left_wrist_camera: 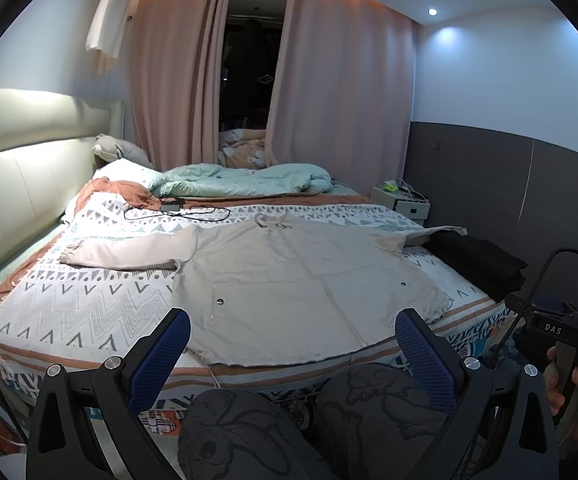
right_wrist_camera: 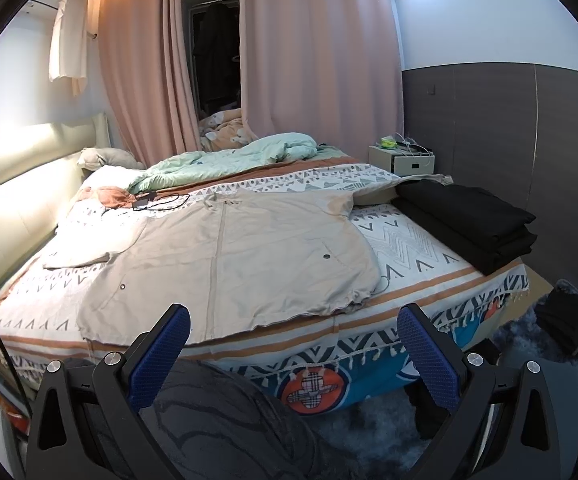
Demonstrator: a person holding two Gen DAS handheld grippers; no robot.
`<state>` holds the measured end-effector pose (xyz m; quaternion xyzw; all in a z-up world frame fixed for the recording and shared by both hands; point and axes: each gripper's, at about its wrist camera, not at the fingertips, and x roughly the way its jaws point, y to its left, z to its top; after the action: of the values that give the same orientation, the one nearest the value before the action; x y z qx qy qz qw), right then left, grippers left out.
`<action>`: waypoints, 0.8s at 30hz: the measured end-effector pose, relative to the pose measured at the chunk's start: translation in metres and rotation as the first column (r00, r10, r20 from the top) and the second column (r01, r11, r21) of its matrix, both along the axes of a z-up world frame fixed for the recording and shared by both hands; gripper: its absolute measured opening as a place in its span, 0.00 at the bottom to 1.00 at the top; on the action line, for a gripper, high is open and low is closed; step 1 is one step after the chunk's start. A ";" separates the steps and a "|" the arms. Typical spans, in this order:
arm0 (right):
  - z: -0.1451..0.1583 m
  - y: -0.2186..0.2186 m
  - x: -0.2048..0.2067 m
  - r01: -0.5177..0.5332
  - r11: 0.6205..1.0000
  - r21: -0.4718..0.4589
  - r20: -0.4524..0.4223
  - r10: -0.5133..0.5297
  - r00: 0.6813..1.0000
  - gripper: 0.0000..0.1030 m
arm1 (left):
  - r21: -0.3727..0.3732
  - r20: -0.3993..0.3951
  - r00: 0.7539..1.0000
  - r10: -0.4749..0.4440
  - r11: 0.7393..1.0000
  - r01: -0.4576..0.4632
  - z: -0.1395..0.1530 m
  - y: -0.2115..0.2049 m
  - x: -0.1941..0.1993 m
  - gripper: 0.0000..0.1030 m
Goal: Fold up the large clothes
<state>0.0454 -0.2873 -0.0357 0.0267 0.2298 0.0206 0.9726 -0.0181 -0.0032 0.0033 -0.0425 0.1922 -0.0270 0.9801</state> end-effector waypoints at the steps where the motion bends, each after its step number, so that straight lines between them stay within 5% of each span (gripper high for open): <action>1: 0.001 -0.004 0.001 -0.001 1.000 0.002 0.000 0.001 1.000 1.00 | 0.003 0.001 1.000 0.001 1.000 -0.001 0.000 0.000 0.000 0.99; 24: 0.007 -0.008 0.007 -0.014 1.000 0.027 0.004 0.014 1.000 1.00 | -0.013 0.003 0.999 0.047 0.999 -0.047 0.004 0.012 0.000 0.99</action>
<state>0.0522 -0.2954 -0.0292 0.0382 0.2279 0.0304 0.9724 -0.0183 0.0087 0.0076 -0.0532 0.1893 -0.0052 0.9805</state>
